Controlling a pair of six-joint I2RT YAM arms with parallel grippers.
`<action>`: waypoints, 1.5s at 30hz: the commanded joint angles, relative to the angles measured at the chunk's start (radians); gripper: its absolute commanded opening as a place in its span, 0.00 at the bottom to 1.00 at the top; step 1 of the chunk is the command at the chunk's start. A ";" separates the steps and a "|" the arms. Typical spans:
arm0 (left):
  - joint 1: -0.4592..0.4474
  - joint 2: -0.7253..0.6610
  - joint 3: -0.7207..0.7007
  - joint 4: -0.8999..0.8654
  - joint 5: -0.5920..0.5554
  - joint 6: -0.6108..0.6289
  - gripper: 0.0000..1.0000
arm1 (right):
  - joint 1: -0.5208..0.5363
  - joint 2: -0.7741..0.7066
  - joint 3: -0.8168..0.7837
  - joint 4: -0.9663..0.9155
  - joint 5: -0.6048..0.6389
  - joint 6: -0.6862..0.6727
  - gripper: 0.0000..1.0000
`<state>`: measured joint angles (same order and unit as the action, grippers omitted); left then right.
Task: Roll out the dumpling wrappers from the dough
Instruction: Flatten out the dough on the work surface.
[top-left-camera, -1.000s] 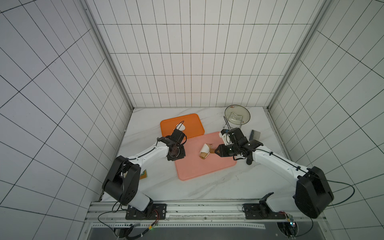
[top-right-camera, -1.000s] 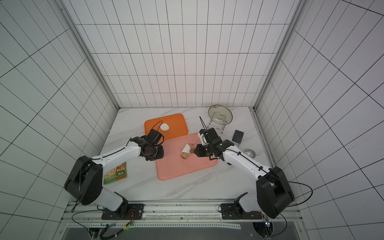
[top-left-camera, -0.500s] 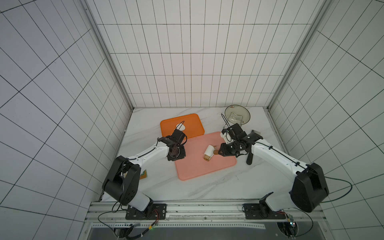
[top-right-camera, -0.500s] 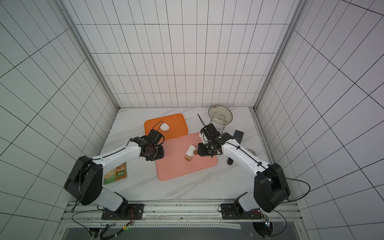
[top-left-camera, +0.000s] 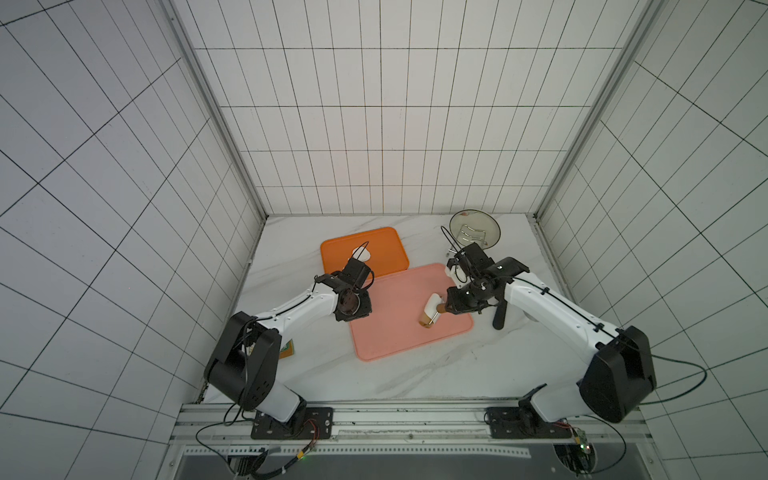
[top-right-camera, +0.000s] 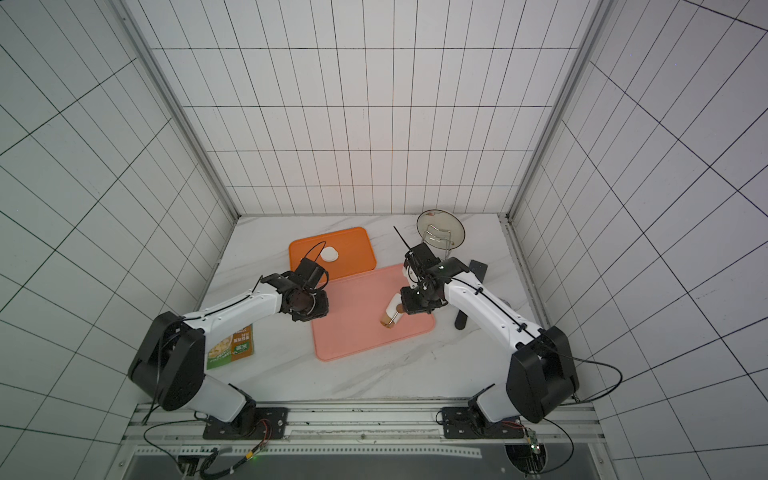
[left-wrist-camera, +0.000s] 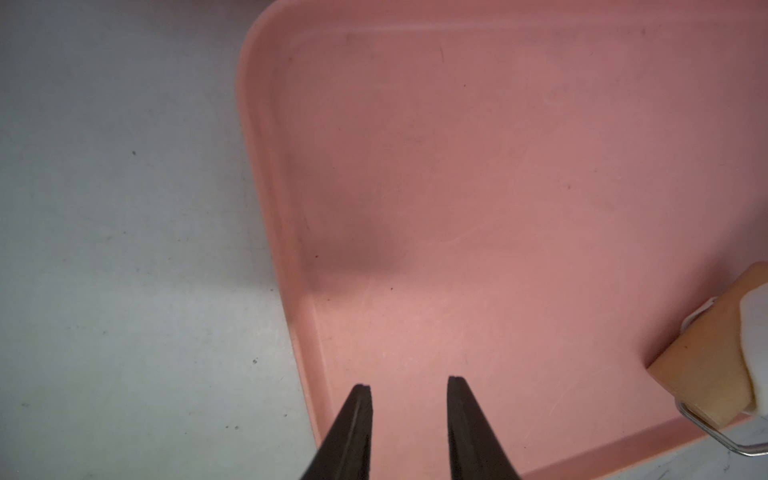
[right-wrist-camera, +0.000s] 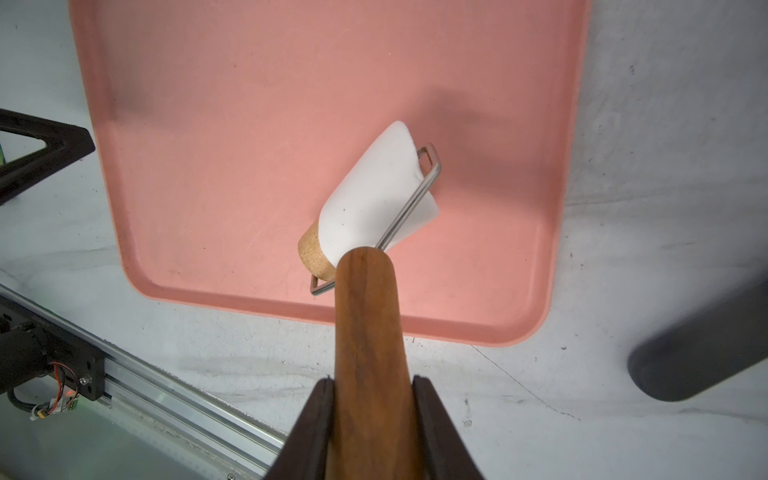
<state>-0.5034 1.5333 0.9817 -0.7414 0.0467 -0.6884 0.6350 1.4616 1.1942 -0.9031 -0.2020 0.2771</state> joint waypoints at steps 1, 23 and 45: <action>-0.009 -0.012 0.018 0.019 0.003 0.001 0.32 | 0.031 0.034 0.028 -0.010 0.000 0.008 0.00; -0.013 0.008 0.066 0.008 0.004 0.000 0.32 | 0.054 0.153 -0.172 0.328 -0.097 0.108 0.00; -0.025 0.250 0.318 0.039 0.079 0.029 0.47 | 0.083 0.190 -0.206 0.395 -0.100 0.131 0.00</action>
<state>-0.5228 1.7473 1.2560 -0.7330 0.0990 -0.6727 0.7006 1.5902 1.0500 -0.3595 -0.3809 0.3973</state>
